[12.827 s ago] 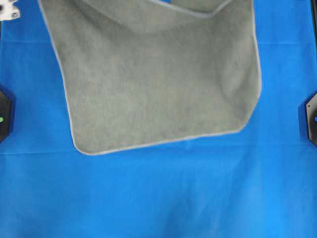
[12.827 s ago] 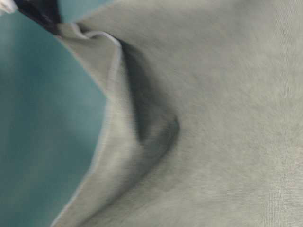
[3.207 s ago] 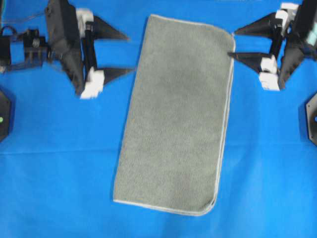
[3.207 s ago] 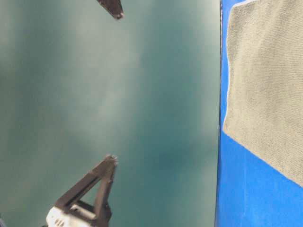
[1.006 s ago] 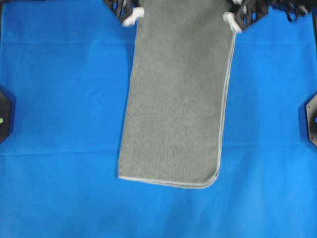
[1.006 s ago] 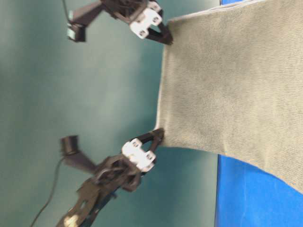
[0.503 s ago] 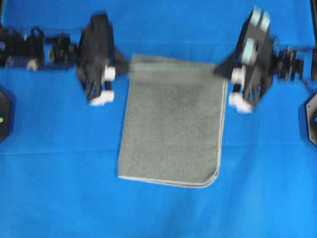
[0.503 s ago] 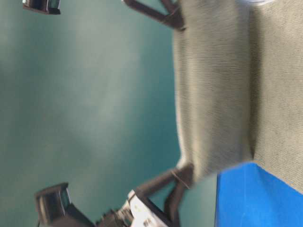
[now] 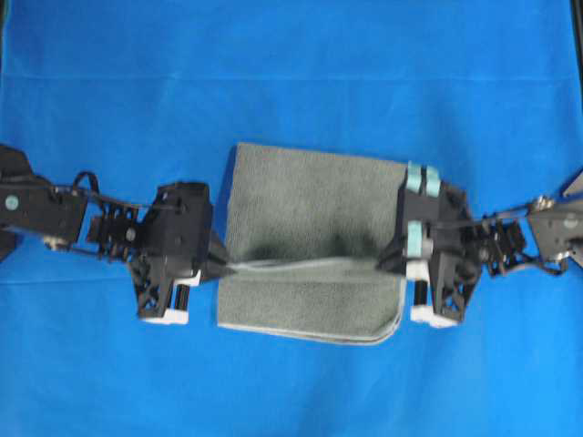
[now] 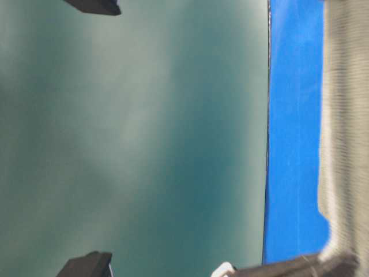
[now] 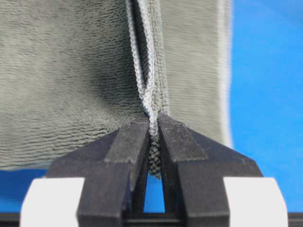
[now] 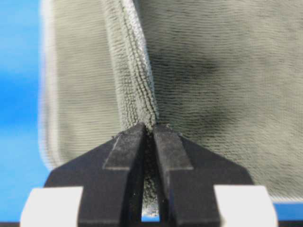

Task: Fold a large towel.
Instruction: 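Fold the top edge down over the bottom half with both grippers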

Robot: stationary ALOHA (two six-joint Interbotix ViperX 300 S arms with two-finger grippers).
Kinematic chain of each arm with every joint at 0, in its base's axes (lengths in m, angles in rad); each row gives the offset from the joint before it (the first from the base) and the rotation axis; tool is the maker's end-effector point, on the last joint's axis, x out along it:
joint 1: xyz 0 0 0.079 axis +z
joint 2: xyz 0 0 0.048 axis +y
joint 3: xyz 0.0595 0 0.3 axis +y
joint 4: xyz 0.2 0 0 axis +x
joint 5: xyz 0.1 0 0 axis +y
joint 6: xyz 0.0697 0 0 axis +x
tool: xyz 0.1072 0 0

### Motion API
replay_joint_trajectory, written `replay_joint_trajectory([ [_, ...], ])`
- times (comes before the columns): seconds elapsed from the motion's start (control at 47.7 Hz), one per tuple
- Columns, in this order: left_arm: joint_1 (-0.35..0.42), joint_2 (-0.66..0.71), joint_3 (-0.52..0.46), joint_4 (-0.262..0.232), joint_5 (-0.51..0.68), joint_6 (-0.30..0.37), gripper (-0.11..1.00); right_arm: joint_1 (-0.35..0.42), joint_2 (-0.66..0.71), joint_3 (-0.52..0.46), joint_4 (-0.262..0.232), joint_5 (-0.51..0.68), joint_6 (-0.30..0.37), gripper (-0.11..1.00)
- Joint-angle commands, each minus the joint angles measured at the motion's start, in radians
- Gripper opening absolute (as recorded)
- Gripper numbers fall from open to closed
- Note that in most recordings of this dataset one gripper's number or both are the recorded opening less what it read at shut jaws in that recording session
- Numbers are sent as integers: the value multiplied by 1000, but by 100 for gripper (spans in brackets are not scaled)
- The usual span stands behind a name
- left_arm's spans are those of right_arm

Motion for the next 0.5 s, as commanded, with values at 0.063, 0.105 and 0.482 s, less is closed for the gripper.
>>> replay_joint_trajectory([
  [0.063, -64, 8, -3, -2, -18, -26, 3, 32, 43, -18, 3, -69, 18, 5],
  [0.105, -72, 17, -3, -2, -26, -29, 3, 32, 60, -20, 3, -77, 25, 5],
  [0.482, -74, 78, -2, 2, -83, -28, 4, 35, 104, -34, 3, -83, 57, 6],
])
